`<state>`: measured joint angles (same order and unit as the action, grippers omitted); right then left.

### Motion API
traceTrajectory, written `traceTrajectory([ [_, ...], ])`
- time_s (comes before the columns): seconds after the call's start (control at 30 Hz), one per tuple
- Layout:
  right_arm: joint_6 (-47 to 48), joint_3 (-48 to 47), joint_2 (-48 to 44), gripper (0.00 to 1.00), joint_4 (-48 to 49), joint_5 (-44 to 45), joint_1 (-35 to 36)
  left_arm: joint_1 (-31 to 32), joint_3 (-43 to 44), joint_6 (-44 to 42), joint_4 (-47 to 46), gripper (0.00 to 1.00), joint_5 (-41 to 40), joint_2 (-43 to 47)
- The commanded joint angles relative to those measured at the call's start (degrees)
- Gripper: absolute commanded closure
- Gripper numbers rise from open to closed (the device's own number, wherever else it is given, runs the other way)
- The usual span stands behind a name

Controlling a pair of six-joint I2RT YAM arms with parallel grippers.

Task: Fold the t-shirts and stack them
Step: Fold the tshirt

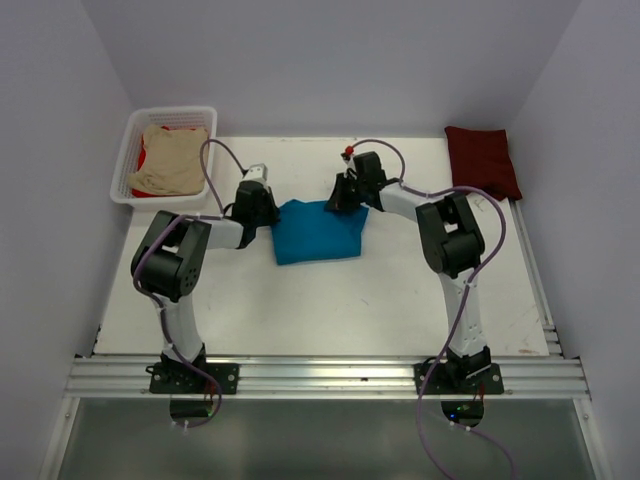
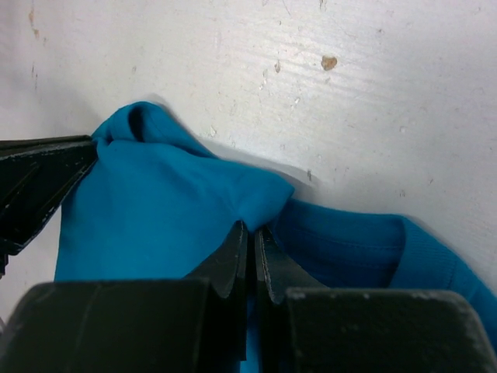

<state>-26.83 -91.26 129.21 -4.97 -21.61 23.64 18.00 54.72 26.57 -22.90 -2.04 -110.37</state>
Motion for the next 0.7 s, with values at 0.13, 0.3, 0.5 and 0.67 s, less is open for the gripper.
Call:
traceTrajectory([
  [0.13, 0.99, 5.12, -8.53, 1.00, 3.83, 1.13, -0.08, -0.42, -0.58, 0.68, -3.30, 1.00, 1.43, 6.91],
  [0.3, 1.25, 7.94, -12.48, 1.00, 4.71, 1.83, -0.08, -0.25, -1.37, 1.03, -3.47, 1.00, 1.78, 10.08],
  [0.5, 1.08, 11.81, -19.42, 1.00, 4.62, 5.60, -0.08, -0.33, -1.63, 1.47, -3.91, 1.00, 3.80, 10.87],
  [0.67, 0.99, 14.09, -24.34, 1.00, 1.55, 10.08, 0.09, -0.33, -0.67, 1.91, -4.96, 1.00, 5.56, 8.86],
])
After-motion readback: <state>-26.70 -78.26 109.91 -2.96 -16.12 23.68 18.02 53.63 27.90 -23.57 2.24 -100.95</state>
